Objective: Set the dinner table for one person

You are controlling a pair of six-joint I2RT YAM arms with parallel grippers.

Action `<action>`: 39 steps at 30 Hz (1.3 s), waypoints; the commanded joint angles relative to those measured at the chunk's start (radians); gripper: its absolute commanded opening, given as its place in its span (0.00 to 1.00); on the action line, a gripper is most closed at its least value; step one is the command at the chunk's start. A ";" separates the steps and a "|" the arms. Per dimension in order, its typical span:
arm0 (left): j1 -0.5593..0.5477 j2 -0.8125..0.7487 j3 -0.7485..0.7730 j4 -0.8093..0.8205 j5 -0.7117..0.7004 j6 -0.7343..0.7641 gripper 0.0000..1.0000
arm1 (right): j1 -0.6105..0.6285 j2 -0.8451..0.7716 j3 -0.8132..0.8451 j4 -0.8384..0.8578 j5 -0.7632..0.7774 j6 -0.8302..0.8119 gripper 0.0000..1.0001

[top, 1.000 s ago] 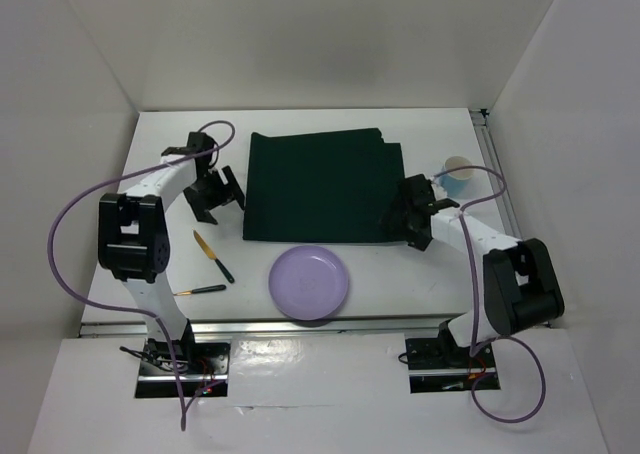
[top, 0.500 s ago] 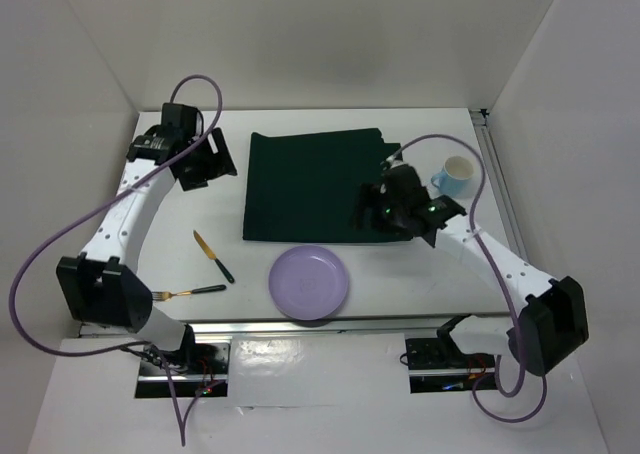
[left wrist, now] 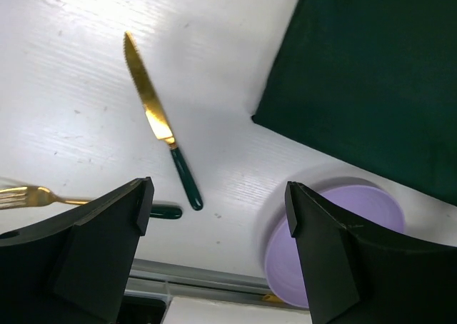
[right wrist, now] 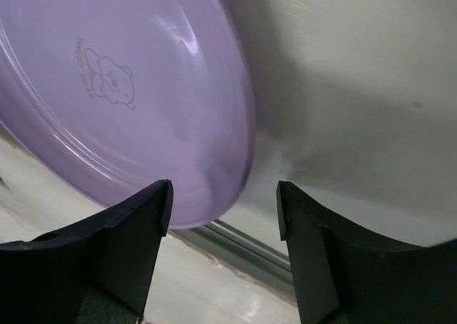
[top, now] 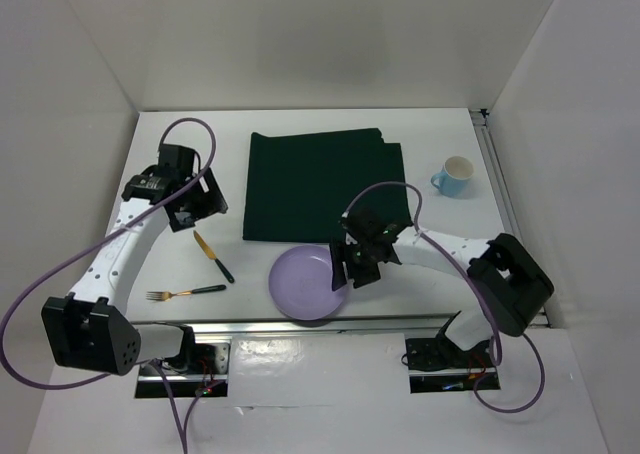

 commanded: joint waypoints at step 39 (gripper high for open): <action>0.059 -0.104 -0.087 -0.052 -0.044 -0.019 0.93 | -0.384 0.610 0.952 -0.215 0.174 0.026 0.78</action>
